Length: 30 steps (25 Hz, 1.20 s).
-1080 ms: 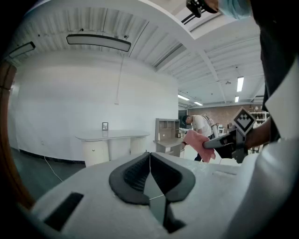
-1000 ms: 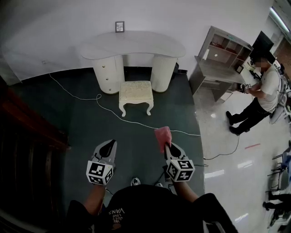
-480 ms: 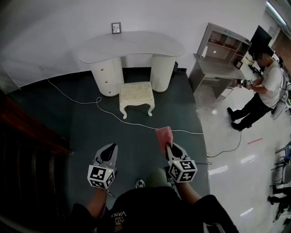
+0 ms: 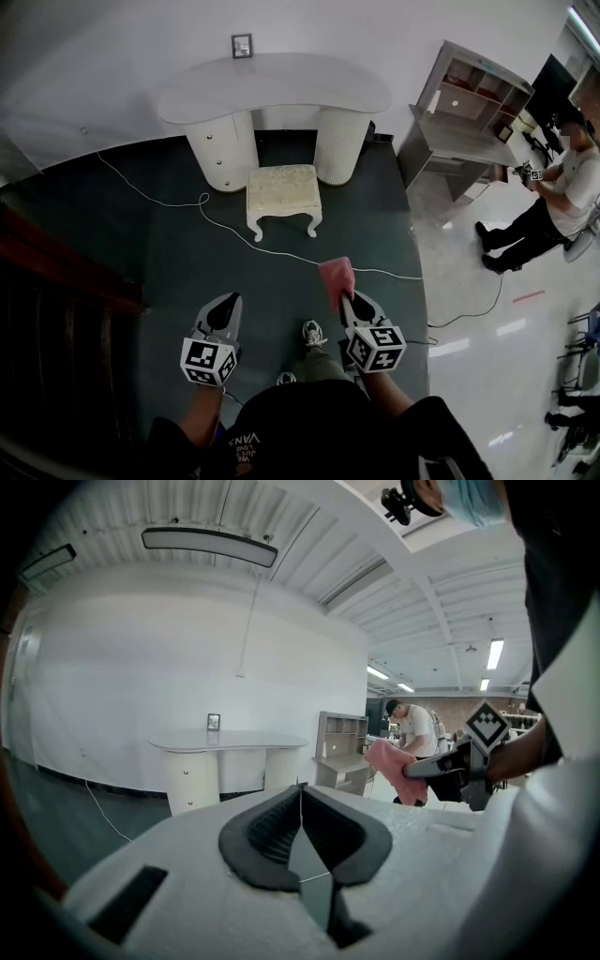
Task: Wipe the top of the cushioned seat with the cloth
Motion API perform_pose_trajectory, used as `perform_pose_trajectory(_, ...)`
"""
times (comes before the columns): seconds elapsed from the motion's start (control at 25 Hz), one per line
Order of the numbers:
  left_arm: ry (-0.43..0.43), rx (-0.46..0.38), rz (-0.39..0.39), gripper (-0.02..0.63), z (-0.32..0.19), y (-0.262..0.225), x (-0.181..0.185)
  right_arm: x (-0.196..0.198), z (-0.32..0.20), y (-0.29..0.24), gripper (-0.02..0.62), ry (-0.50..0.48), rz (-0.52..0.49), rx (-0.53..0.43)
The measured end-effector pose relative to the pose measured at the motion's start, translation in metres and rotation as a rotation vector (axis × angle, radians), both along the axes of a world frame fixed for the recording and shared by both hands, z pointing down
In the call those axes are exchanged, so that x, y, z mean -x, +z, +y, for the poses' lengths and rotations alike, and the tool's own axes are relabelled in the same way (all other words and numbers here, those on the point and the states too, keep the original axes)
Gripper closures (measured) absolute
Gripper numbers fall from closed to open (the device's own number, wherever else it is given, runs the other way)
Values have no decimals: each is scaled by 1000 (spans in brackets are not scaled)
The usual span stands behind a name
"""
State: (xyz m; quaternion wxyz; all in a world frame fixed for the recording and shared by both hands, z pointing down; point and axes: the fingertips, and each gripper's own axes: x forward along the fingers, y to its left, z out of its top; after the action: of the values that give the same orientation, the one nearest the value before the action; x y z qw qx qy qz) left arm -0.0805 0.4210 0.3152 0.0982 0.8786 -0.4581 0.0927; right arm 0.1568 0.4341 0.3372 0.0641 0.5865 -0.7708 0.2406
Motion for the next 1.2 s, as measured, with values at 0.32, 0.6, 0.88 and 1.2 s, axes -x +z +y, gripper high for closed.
perform_pose_trajectory(0.32,-38,-2,-14,586,-78,-3,-32,-22,-82,13,560,-62,2,32)
perform_pose_trajectory(0.6,-93,16,-22,586,-129,-5,-51,-38,-146,18,560,-133,7,61)
perform_pose_trajectory(0.88,-110,46,-9,586,-173,2,-46,-28,-200,23,560,-147,-2,84)
perform_pose_trajectory(1.2,-26,48,-6,586,-250,10,-15,4,-263,30,560,-73,9,101)
